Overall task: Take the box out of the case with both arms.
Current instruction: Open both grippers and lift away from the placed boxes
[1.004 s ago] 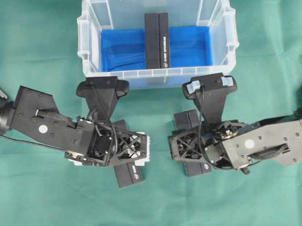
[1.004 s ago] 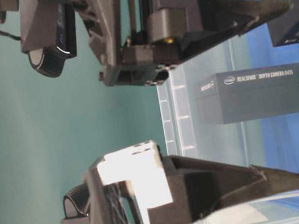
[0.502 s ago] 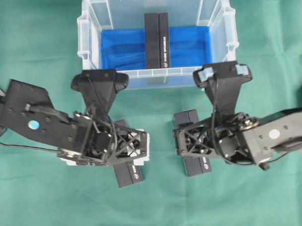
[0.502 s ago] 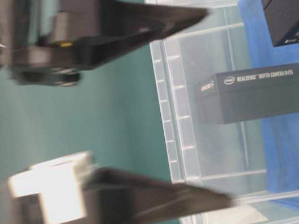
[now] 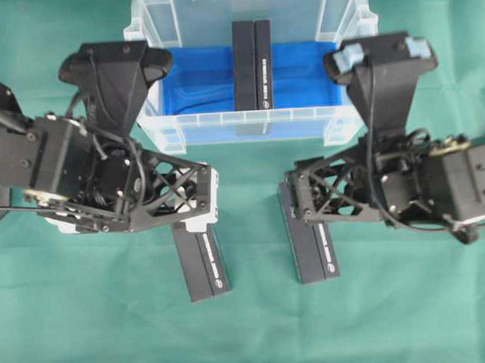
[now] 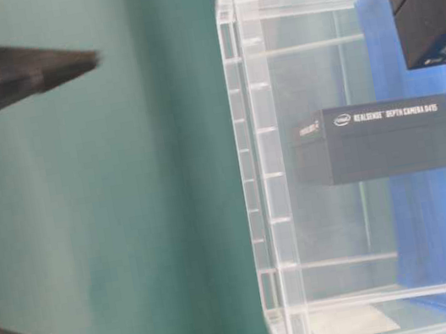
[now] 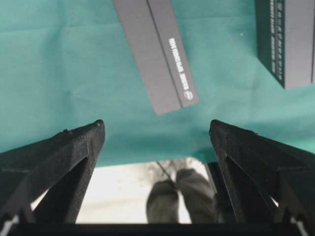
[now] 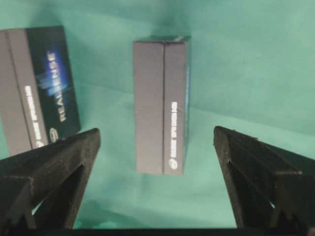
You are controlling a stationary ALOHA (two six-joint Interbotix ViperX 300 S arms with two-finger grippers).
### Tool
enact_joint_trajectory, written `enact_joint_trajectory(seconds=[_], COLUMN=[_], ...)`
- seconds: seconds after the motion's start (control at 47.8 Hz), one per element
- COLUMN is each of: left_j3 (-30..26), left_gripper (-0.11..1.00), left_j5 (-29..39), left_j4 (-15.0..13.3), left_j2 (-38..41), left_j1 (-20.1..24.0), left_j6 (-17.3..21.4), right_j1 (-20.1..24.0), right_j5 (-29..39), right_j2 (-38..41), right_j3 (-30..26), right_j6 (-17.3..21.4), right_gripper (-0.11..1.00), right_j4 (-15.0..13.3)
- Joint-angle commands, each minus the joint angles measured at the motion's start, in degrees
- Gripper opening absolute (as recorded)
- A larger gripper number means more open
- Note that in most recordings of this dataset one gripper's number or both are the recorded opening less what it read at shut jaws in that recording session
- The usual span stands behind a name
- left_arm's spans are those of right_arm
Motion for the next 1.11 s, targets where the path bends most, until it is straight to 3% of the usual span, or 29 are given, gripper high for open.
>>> enact_joint_trajectory(seconds=[0.0,0.795,1.087], left_j3=[-2.8,-3.1,0.5], left_gripper=[0.91,0.91,0.91], left_j5=[1.1,1.4,3.3], left_j4=[0.4,1.1,0.9], left_j2=[-1.2,-1.3,-3.9], left_j1=[0.7,2.2,1.0], left_j6=[0.7,2.5,1.9], right_j1=[-0.2,-1.2,-1.0], right_j5=[2.3,4.1,4.3], right_j2=[-1.5,-1.4,-4.4], right_j3=[-3.3,-4.0,-0.4], right_j6=[-0.7,-2.2,-4.2], right_gripper=[0.95,0.95,0.94], right_j4=[-0.4,-0.9,2.5])
